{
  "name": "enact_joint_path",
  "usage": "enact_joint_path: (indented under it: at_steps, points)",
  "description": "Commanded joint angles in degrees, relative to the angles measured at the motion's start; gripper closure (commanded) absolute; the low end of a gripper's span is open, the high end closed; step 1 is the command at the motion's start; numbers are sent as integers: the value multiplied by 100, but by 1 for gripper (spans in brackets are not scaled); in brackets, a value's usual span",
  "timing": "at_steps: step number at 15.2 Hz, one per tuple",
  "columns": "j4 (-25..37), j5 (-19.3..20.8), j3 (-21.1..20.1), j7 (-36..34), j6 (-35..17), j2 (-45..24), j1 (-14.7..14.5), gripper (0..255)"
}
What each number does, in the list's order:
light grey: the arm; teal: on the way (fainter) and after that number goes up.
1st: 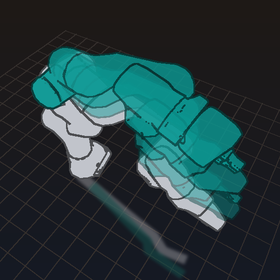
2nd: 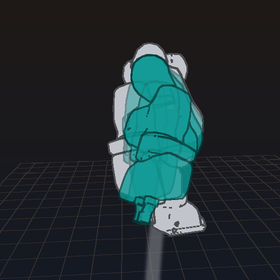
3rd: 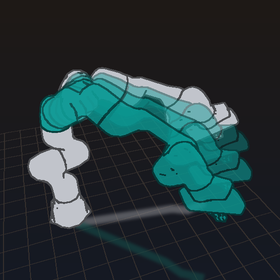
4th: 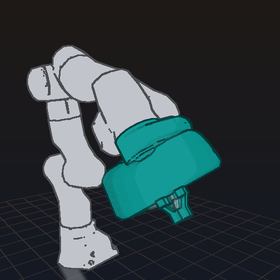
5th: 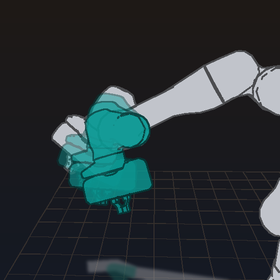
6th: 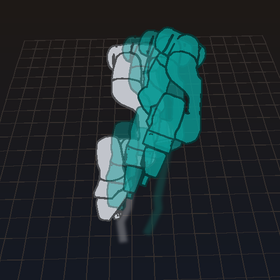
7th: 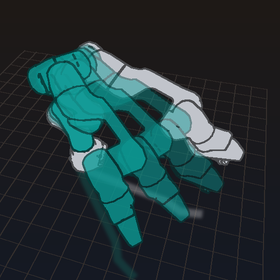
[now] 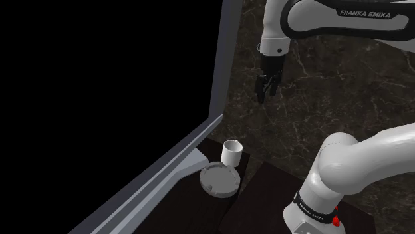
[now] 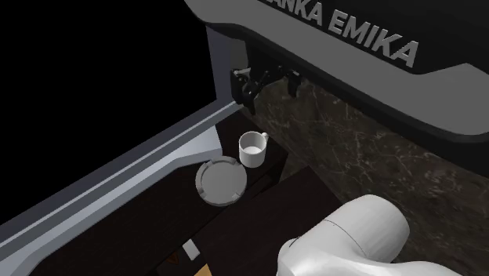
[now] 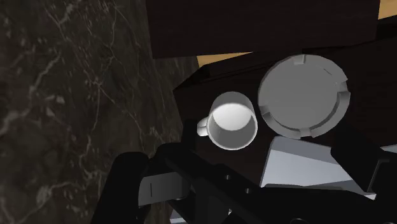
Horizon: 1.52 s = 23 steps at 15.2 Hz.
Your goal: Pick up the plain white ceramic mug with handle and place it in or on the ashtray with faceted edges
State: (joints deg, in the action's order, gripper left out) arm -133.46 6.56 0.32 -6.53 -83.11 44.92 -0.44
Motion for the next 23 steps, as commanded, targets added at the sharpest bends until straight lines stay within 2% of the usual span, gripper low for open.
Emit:
enact_joint_path:
  at_steps: [1,7,13,18,23]
  points:
    - [0,0,0,0,0,0,0,0]
    - [-1223,-9,148,57,-1444,91,-66,0]
    - [-2178,7,303,124,-3053,-253,-127,0]
    - [-2718,22,434,193,-4564,-967,-190,0]
    - [-2965,-16,563,298,-6200,-2100,-294,0]
